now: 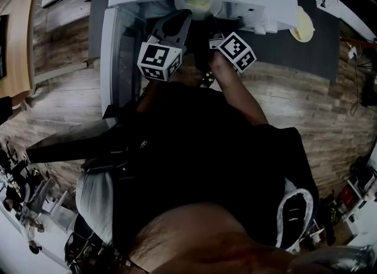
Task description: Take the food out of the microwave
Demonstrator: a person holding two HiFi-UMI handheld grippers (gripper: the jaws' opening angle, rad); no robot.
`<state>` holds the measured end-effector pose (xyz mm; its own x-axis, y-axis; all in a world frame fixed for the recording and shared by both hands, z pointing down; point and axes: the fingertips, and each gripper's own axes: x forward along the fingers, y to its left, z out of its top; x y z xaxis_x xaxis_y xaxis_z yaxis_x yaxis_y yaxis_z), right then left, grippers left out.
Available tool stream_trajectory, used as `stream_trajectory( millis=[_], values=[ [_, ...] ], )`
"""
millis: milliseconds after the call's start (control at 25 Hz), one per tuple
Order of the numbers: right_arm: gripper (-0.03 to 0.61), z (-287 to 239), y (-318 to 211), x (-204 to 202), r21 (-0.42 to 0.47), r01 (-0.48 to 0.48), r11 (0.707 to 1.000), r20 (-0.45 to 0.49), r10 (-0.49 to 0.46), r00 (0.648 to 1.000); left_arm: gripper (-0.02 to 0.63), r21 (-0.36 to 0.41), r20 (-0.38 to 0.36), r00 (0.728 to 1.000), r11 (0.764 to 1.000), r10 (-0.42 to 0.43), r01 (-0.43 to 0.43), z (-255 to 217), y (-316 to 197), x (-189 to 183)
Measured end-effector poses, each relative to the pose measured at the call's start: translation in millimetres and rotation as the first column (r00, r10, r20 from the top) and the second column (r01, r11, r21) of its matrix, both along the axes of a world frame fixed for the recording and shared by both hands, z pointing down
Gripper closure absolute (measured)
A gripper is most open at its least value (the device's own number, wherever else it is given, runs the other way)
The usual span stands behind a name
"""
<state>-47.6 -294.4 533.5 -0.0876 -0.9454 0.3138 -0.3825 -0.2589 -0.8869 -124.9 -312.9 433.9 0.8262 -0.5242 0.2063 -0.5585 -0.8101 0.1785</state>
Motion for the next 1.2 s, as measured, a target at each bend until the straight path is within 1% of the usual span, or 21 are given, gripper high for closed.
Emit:
stream_trajectory(
  millis=[160,360,560,600,680,840,1040,1200],
  values=[
    [0.491,0.9,-1.0,-6.3,0.002,0.006,1.0,0.035,-0.006,0.999,0.606,0.008,-0.004,1.0,1.0,0.002,-0.002,-1.1,0.1,-1.2],
    [0.489,-5.9,-4.8,-14.3,0.036,0.011,0.999,0.067,-0.013,0.998,0.606,0.009,-0.005,1.0,1.0,-0.004,0.005,-4.0,0.8,-7.2],
    [0.491,-3.6,-13.1,-12.2,0.044,0.005,0.999,0.083,-0.009,0.996,0.606,0.006,0.0,1.0,1.0,-0.021,0.021,-1.5,0.7,-11.5],
    [0.496,-3.0,-14.3,-11.1,0.043,0.001,0.999,0.084,-0.004,0.996,0.606,0.003,0.0,1.0,1.0,-0.026,0.026,-1.0,0.6,-12.5],
    [0.531,-2.5,-15.4,-9.5,0.04,-0.012,0.999,0.088,0.008,0.996,0.606,0.003,-0.004,1.0,1.0,-0.031,0.031,-1.1,0.5,-14.3],
    [0.535,-3.4,-15.7,-8.6,0.048,-0.023,0.999,0.108,0.018,0.994,0.606,0.006,0.002,1.0,1.0,-0.03,0.03,-1.7,0.2,-15.6],
    [0.568,-9.7,-15.4,-3.9,0.077,-0.035,0.996,0.115,0.026,0.993,0.606,0.003,0.006,0.999,0.999,-0.032,0.032,-0.1,0.0,-13.8],
    [0.571,-8.0,-10.9,-0.3,0.088,-0.046,0.995,0.137,0.034,0.99,0.606,0.005,0.009,1.0,1.0,-0.029,0.029,1.7,0.2,-12.6]
  ],
)
